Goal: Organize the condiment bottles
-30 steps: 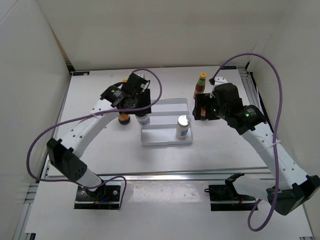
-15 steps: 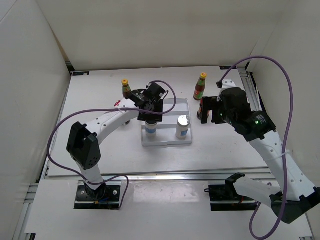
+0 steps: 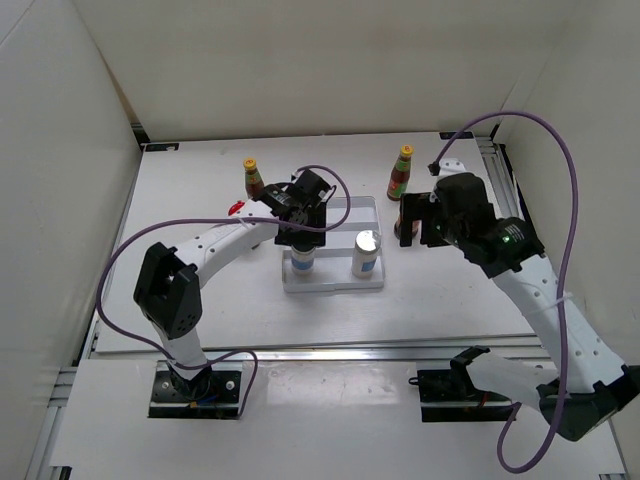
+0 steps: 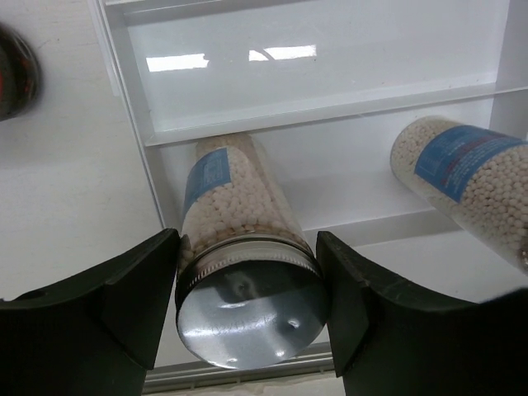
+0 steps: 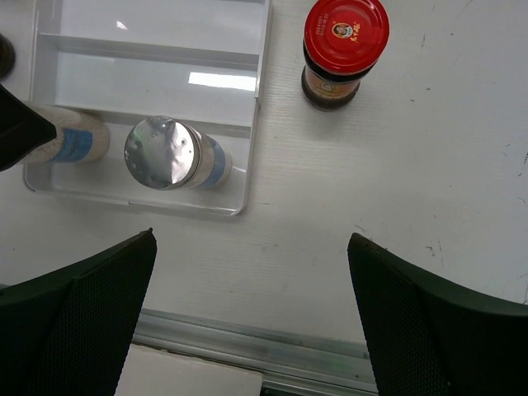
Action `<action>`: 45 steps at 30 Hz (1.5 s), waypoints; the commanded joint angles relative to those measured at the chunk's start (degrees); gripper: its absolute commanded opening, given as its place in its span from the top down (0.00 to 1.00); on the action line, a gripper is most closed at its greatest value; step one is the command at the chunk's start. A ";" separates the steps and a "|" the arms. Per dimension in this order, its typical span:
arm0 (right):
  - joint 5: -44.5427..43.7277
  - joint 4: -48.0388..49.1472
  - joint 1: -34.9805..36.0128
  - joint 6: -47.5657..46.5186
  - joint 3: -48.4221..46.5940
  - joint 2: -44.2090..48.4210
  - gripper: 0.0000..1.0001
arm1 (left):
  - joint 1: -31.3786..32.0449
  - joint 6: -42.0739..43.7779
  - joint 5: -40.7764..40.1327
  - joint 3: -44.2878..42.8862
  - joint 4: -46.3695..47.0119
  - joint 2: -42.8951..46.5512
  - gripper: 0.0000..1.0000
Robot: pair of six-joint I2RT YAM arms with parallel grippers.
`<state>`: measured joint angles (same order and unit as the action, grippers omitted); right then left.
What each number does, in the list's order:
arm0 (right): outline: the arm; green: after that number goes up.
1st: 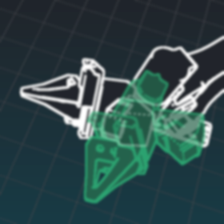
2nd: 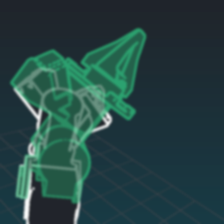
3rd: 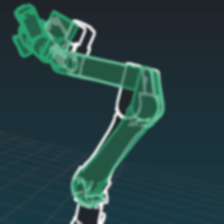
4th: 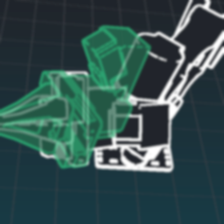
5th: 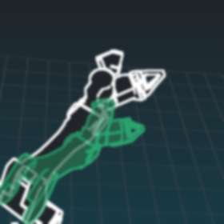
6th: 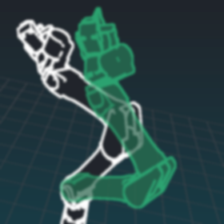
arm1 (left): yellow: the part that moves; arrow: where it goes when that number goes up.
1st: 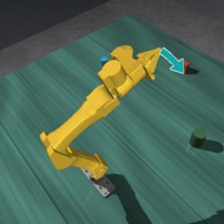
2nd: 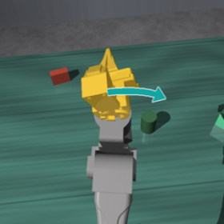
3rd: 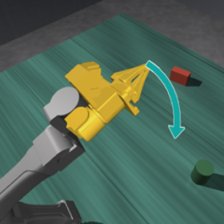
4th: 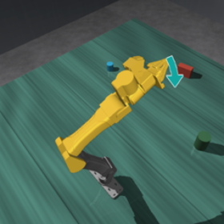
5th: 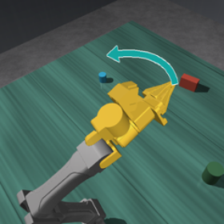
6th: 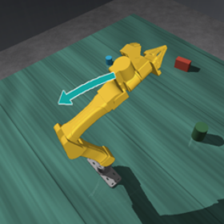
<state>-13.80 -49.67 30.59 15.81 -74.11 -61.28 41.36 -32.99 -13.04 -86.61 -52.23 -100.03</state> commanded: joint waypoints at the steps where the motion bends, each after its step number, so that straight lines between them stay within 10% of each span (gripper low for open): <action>1: -2.18 0.19 -0.18 -1.05 -0.25 -0.95 0.00 | 0.12 -1.28 0.12 0.21 2.13 1.67 0.21; 4: -1.06 0.19 -1.58 -1.66 -0.25 -2.18 0.00 | 0.12 -1.28 -0.94 0.21 2.13 3.43 0.00; 15: 13.18 0.19 -14.59 -2.81 -9.46 -14.20 0.00 | 0.12 9.24 -16.02 -3.92 -0.60 16.16 0.00; 26: 11.86 -2.79 -18.36 -3.86 -23.36 -35.74 0.00 | -5.07 23.23 -26.86 31.39 21.27 45.26 0.00; 45: 15.56 0.54 -19.87 -3.42 -22.30 -42.08 0.00 | -5.68 26.66 -28.10 32.47 25.51 42.55 0.00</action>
<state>0.43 -50.70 10.72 12.21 -95.85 -105.71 35.90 -6.39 -39.48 -52.40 -27.83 -58.81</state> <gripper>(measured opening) 0.998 0.998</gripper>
